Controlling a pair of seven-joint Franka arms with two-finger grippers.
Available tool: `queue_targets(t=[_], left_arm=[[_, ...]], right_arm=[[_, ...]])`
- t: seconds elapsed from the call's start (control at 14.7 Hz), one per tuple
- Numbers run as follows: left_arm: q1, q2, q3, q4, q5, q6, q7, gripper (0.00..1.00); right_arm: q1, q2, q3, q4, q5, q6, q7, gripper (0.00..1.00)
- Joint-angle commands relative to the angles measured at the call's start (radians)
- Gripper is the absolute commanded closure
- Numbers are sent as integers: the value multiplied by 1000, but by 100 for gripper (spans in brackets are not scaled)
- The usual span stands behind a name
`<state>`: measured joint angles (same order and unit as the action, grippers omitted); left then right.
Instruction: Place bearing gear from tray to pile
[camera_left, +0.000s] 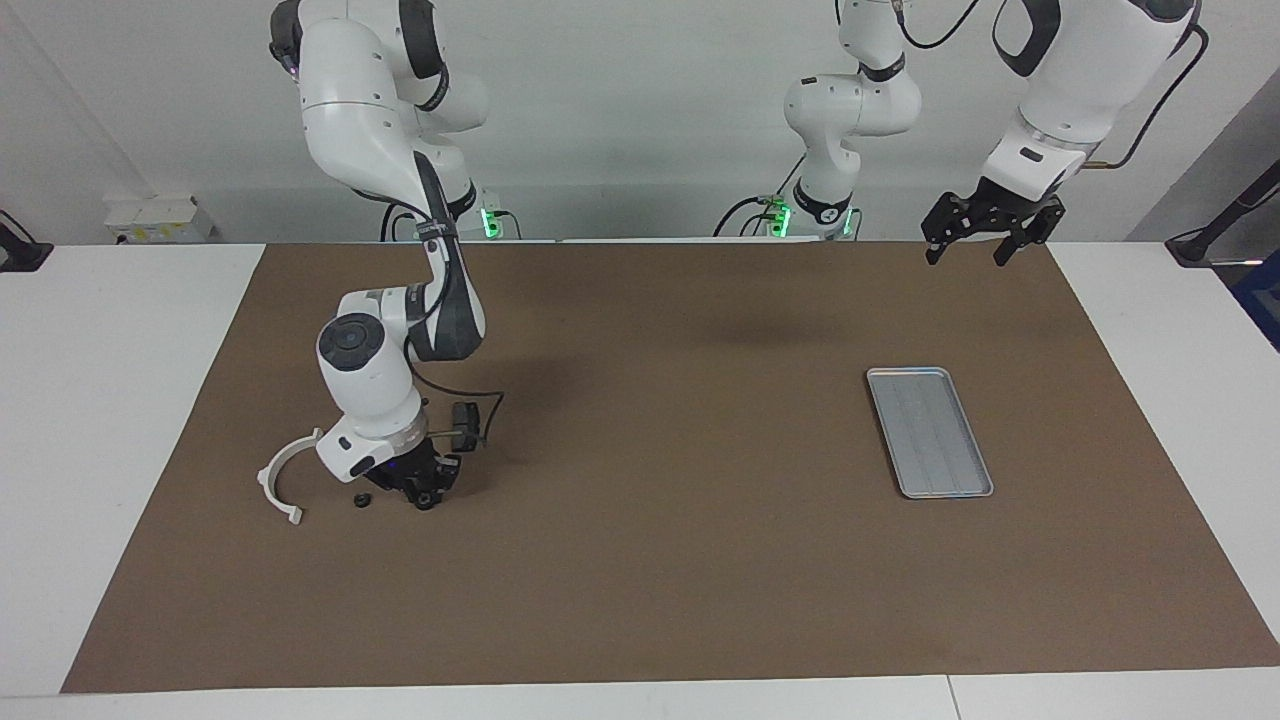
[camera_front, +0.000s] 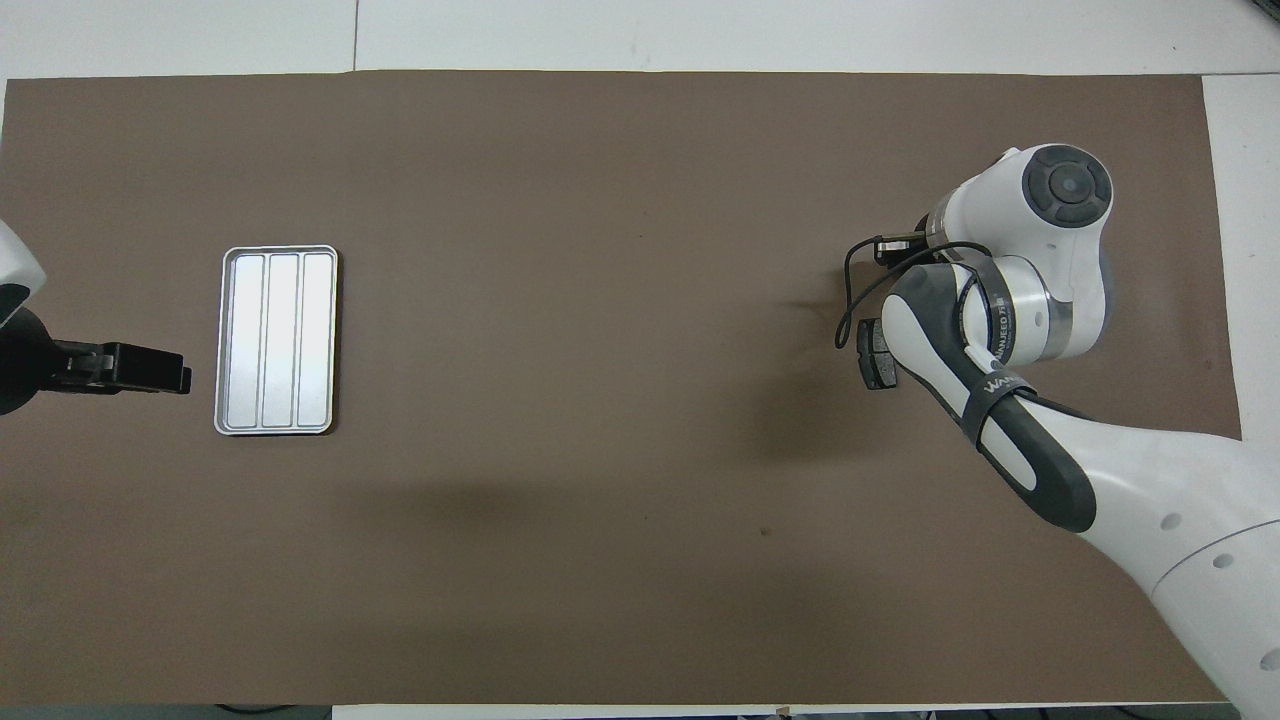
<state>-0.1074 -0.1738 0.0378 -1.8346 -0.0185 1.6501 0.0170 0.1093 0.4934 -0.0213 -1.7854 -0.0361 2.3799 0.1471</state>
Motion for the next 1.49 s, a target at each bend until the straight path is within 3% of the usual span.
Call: queue_targets(t=[0.0, 0.07, 0.14, 0.2, 1.43], left_arm=[[3, -3, 1, 3, -14, -6, 9, 0], [3, -3, 1, 3, -14, -6, 9, 0], [3, -3, 1, 3, -14, -7, 9, 0], [3, -3, 1, 3, -14, -6, 9, 0], [3, -3, 1, 3, -14, -6, 9, 0]], right_arm=[[-20, -13, 18, -22, 24, 25, -32, 100], [-20, -13, 18, -22, 24, 24, -31, 88], [-19, -13, 17, -22, 24, 24, -28, 33], [-16, -15, 18, -22, 24, 24, -24, 0], [-4, -50, 18, -12, 24, 7, -27, 0]])
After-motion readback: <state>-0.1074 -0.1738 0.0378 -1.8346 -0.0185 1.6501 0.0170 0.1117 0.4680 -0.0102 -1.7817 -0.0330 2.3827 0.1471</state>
